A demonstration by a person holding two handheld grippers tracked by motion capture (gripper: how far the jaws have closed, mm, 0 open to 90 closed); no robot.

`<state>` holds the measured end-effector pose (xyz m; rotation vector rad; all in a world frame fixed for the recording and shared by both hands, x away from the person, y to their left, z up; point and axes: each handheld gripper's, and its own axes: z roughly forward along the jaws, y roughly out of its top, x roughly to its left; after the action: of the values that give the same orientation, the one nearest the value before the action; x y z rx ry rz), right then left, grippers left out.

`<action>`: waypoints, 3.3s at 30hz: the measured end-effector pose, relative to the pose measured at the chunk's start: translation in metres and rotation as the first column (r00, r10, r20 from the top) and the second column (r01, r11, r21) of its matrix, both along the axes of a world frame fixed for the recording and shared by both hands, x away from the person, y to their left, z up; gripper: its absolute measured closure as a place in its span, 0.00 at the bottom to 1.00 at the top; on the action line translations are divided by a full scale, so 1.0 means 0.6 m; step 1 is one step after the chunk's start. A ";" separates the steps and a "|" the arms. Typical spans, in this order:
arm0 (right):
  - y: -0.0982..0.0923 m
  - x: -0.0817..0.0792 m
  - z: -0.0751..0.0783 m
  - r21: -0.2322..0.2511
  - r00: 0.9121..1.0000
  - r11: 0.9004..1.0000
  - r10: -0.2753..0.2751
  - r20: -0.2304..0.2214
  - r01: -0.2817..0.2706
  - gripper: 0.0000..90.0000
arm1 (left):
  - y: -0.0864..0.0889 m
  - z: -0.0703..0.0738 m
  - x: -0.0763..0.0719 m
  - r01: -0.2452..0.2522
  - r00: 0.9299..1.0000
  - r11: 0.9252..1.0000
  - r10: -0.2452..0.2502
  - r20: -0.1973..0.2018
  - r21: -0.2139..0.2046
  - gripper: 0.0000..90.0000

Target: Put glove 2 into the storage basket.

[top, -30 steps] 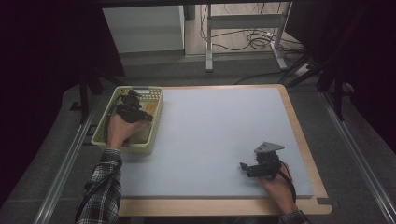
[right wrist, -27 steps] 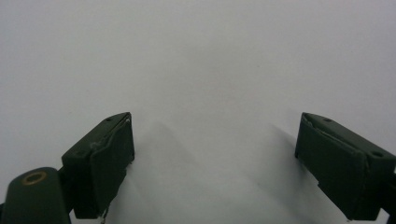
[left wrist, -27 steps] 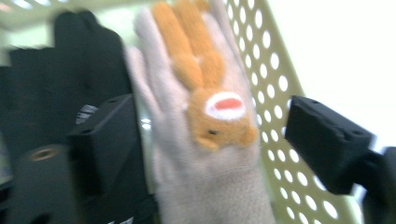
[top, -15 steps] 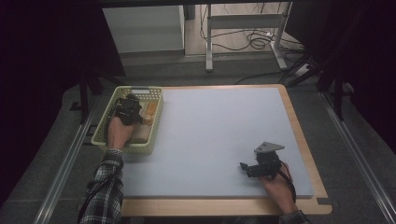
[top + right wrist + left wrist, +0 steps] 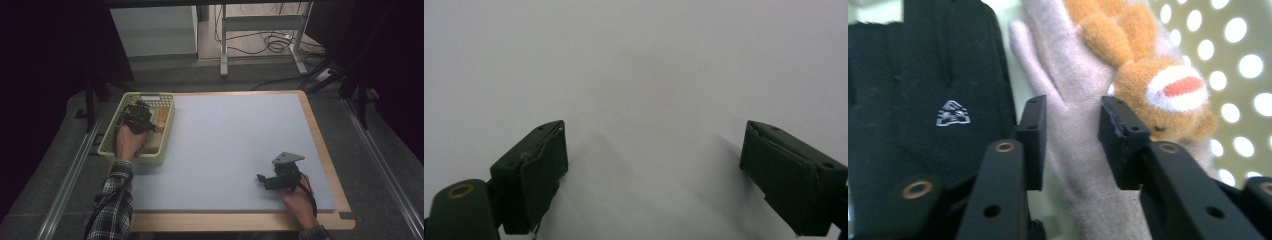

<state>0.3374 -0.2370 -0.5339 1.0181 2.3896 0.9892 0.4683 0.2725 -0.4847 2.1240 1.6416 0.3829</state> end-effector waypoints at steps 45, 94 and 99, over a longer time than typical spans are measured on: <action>0.000 0.000 0.000 -0.001 1.000 1.000 0.000 0.001 0.000 0.13 | 0.038 0.059 -0.073 0.173 0.960 0.953 -0.107 0.258 -0.248 0.01; 0.000 -0.001 0.000 -0.004 1.000 1.000 -0.001 0.002 0.001 0.13 | -0.075 0.079 -0.175 0.420 0.877 0.888 -0.345 0.336 -0.185 0.02; 0.000 -0.001 0.000 -0.004 1.000 1.000 -0.001 0.002 0.001 0.13 | -0.099 0.079 -0.185 0.452 0.863 0.873 -0.374 0.340 -0.184 0.02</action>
<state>0.3370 -0.2368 -0.5336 1.0163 2.3887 0.9844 0.3573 0.2129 -0.4373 2.0328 0.9688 0.3069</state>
